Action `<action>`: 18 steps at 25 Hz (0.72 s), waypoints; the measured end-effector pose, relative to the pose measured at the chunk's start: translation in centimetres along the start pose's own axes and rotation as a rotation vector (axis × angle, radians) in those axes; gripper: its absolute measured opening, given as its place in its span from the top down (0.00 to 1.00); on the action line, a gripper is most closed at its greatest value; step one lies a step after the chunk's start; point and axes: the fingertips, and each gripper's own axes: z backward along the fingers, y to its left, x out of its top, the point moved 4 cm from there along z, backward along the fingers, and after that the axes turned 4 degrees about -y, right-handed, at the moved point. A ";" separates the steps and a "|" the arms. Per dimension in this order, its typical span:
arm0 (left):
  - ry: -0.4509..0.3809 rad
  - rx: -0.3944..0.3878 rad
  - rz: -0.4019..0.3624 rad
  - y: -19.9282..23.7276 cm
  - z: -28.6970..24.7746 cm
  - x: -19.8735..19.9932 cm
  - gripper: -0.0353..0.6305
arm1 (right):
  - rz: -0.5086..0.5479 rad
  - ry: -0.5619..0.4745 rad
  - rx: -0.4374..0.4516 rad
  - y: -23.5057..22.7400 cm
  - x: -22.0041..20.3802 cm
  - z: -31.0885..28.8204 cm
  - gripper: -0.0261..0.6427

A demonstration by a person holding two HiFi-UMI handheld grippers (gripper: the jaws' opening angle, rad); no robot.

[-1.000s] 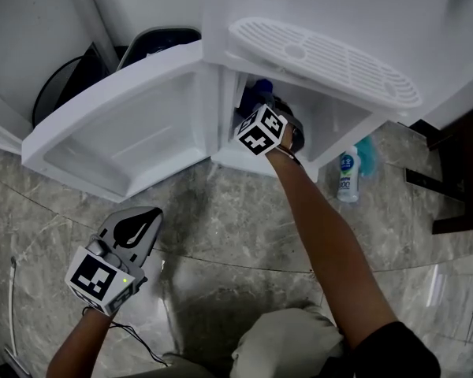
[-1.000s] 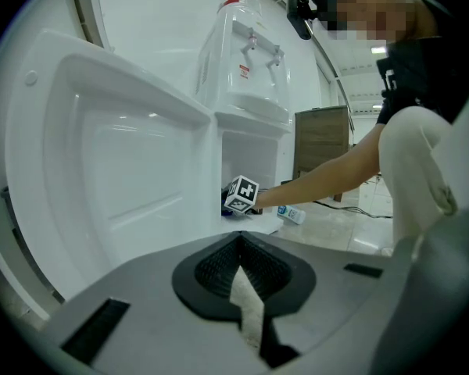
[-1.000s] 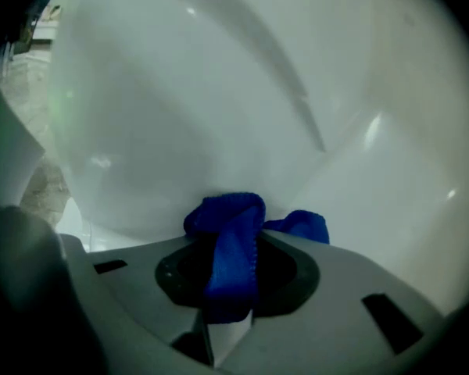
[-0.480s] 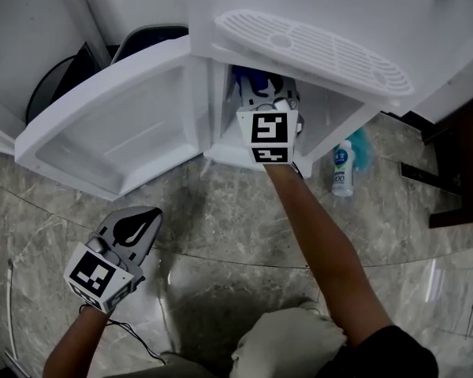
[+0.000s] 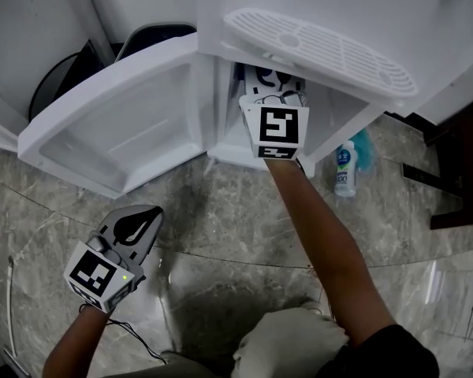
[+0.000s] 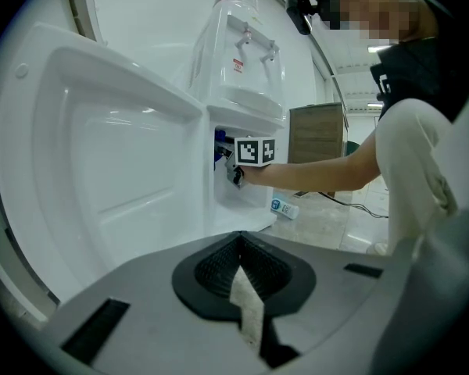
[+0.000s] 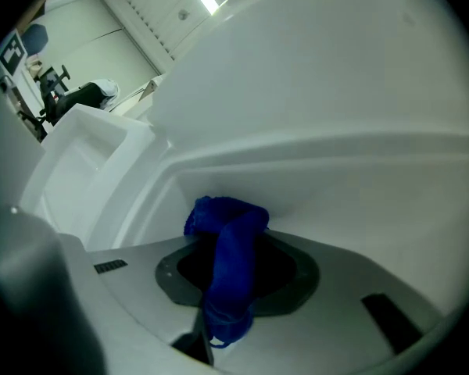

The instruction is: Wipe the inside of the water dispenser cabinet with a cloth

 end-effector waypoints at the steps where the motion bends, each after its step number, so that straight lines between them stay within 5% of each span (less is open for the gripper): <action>1: 0.002 -0.002 0.000 -0.1 0.0 -0.1 0.94 | 0.004 0.001 -0.003 -0.2 -0.2 -0.3 0.84; 10: -0.007 0.003 0.004 0.1 0.1 0.4 0.94 | 0.111 0.075 -0.010 -2.6 -2.8 -4.6 0.84; 18: -0.003 -0.009 0.004 0.2 -0.2 -0.2 0.94 | 0.094 0.045 -0.012 -1.1 -1.9 -2.4 0.84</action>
